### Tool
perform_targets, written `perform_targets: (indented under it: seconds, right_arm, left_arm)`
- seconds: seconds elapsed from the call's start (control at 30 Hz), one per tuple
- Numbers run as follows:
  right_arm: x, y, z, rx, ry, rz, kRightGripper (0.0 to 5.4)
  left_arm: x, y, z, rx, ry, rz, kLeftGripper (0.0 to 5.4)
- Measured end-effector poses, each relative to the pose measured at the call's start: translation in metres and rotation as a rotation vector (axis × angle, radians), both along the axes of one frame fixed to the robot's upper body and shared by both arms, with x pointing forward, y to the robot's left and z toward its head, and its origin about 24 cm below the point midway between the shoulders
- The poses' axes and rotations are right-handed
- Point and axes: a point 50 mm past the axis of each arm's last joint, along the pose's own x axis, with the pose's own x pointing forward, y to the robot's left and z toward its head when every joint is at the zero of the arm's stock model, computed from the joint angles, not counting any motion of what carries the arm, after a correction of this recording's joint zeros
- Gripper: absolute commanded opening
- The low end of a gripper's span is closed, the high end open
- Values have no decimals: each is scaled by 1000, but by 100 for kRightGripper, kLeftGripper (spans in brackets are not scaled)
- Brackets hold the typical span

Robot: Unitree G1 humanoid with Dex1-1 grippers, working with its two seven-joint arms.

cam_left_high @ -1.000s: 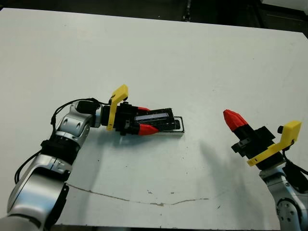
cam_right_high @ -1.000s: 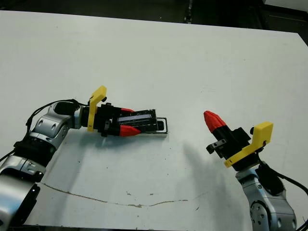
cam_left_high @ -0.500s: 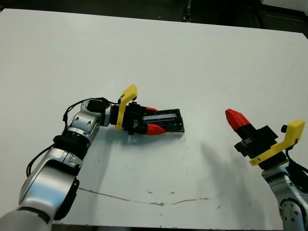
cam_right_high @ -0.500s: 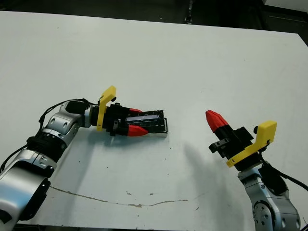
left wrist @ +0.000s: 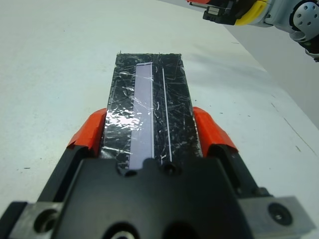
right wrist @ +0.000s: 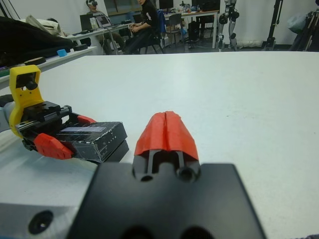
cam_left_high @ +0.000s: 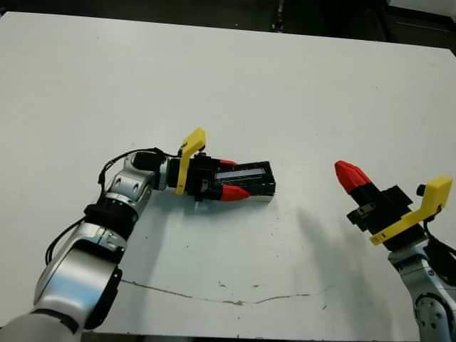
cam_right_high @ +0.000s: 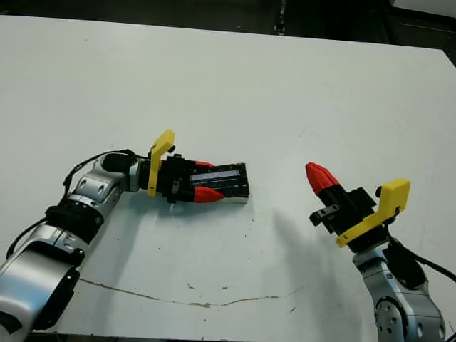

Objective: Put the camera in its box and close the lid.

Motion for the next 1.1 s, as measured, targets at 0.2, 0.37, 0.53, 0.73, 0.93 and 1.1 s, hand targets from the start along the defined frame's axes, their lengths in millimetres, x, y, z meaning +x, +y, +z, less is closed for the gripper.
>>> perform_targets:
  seconds: [0.2, 0.37, 0.53, 0.73, 0.93, 1.1]
  right_arm:
    - [0, -1, 0, 1, -1, -3, 0]
    - [0, -1, 0, -2, -2, -6, 0]
    - [-1, -4, 1, -1, -2, -21, 0]
    - [-1, -6, 1, 0, -3, -28, 0]
    - [-2, -7, 1, 10, -3, -29, 0]
    - [-2, -7, 1, 9, 1, -31, 0]
  left_arm:
    - [-1, -1, -1, -7, -8, -1, 314]
    - [0, -3, -1, -13, -6, -4, 314]
    - [1, -5, -1, -9, 0, -7, 314]
    - [2, -10, -2, 1, -11, -17, 314]
    - [5, -15, -3, 15, -5, -35, 314]
    - [7, -18, -2, 52, -14, -55, 314]
